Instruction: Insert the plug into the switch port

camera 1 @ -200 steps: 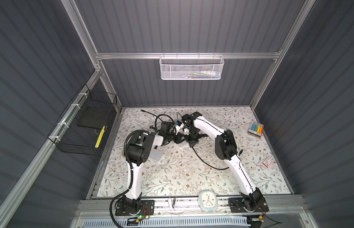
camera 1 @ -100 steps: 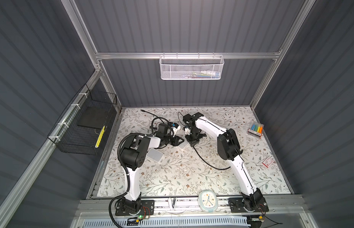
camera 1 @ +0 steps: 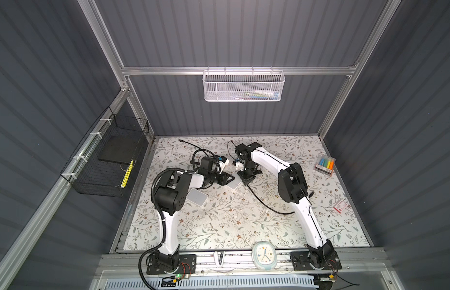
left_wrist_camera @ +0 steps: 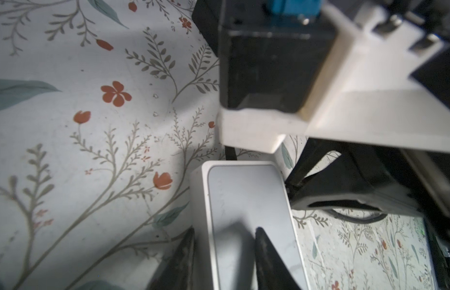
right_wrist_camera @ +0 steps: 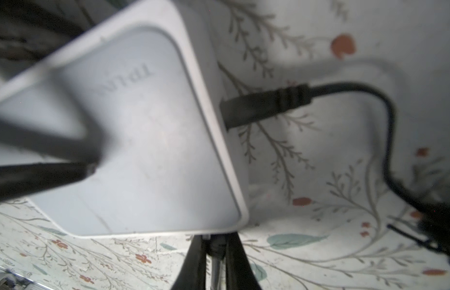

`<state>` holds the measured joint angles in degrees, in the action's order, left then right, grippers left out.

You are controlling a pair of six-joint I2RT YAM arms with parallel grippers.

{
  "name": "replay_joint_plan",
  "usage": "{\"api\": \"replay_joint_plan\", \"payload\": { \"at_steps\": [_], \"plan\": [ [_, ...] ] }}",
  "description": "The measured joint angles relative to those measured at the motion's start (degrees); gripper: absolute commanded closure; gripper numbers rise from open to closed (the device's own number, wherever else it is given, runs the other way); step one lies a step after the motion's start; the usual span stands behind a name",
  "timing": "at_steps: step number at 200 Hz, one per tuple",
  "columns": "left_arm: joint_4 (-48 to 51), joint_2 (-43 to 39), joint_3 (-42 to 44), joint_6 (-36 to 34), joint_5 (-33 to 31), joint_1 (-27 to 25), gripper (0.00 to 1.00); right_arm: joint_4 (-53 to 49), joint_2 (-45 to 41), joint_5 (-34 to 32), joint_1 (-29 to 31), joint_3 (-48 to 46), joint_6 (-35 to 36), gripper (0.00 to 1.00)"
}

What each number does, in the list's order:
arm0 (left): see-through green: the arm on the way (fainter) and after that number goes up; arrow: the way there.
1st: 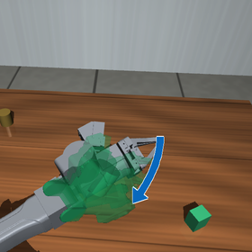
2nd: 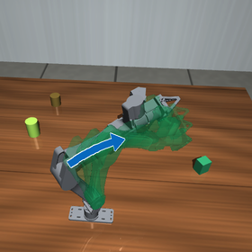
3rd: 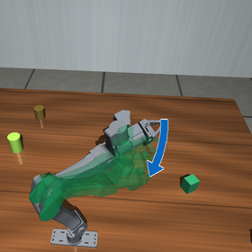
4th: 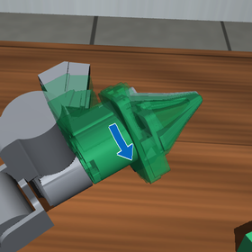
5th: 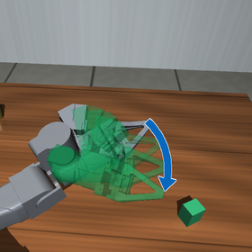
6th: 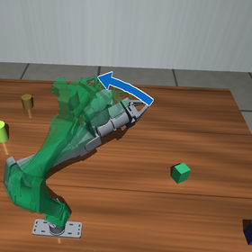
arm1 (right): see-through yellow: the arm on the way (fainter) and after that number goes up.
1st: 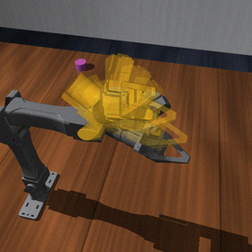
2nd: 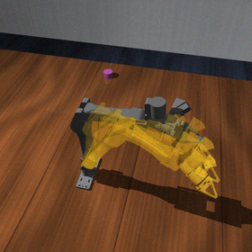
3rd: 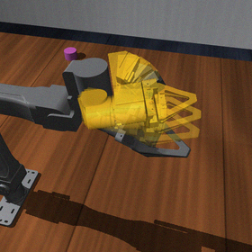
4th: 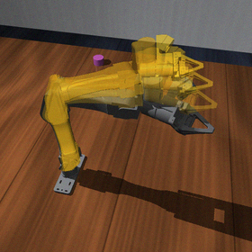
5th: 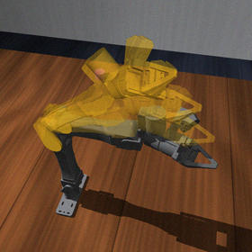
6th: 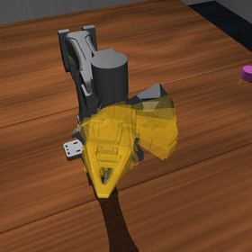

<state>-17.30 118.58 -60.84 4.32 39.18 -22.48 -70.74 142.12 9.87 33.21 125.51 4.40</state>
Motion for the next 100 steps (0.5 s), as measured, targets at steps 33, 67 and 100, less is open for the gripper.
{"api": "replay_joint_plan", "payload": {
  "at_steps": [33, 67, 100],
  "plan": [
    [-1.1, 0.8, -0.2, 0.2, 1.3, 0.0, 0.62, -0.2, 0.0, 1.2, -0.9, 0.1, 4.0, 1.00],
    [-1.9, 1.4, -0.5, 0.3, 2.4, 0.0, 0.62, -0.6, 0.1, 1.8, -1.5, 0.3, 6.9, 1.00],
    [-2.2, 1.6, -0.6, 0.2, 2.8, 0.0, 0.61, -0.9, 0.1, 2.3, -1.7, 0.3, 8.8, 1.00]
  ]
}}
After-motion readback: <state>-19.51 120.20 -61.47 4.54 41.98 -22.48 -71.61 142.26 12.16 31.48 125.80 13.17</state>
